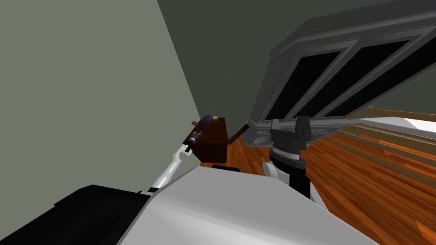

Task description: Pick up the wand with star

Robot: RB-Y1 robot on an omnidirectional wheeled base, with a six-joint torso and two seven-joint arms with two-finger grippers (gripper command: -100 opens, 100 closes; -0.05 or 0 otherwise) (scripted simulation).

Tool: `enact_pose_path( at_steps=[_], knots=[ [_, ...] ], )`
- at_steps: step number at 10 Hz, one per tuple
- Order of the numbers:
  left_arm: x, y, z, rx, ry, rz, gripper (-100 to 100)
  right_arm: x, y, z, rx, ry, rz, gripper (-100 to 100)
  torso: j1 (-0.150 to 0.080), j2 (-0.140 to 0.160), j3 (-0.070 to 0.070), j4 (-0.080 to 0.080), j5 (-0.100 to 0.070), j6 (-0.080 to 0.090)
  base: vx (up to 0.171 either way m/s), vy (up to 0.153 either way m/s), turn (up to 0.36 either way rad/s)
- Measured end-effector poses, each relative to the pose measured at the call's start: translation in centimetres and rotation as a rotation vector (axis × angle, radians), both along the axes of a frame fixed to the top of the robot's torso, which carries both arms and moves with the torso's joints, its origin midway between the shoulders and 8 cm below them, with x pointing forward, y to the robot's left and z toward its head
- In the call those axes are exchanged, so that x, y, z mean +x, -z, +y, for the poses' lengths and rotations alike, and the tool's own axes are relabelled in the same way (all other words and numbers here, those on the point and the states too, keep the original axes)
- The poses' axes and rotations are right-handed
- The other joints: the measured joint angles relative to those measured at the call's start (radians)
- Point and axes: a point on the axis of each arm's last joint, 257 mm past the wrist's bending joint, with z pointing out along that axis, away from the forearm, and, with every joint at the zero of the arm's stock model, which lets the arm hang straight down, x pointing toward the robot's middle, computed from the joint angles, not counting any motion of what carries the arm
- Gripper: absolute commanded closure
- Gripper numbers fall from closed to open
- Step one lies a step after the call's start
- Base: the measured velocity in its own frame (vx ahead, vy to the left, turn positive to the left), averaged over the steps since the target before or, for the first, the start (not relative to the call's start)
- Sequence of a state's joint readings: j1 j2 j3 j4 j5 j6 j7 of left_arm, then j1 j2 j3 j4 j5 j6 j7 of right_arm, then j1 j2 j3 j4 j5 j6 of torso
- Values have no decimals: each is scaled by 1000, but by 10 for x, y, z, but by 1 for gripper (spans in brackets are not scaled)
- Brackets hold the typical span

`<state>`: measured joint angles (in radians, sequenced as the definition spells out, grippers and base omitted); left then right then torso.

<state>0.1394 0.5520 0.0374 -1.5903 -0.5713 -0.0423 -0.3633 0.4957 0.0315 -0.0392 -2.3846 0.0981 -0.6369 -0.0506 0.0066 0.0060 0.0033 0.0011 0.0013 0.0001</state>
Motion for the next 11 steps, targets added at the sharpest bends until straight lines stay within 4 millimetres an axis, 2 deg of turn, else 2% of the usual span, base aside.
enact_pose_path(
  at_steps=[2,3,4,7,9,11],
  knots=[
    [14,1,-4,-4,-20,10,-100,0,0,0,0,0,0,0,-2,-1,0,0,0,-2,-35,30,18],
    [16,0,0,-6,-36,14,-100,0,0,0,0,0,0,0,-5,-4,-2,-1,-1,-1,-101,90,-270],
    [20,10,-5,-9,-43,34,-100,0,0,0,0,0,0,0,-1,0,0,0,0,0,-132,126,-177],
    [43,18,-11,-6,-80,58,-100,0,0,0,0,0,0,0,1,0,0,0,0,0,-95,101,-132],
    [56,15,-13,-7,-109,54,-100,0,0,0,0,0,0,0,-2,-1,0,0,0,-2,-38,32,15],
    [64,17,-15,0,-130,65,-100,0,0,0,0,0,0,0,-2,-2,-1,0,-1,0,-106,96,-226]
  ],
)
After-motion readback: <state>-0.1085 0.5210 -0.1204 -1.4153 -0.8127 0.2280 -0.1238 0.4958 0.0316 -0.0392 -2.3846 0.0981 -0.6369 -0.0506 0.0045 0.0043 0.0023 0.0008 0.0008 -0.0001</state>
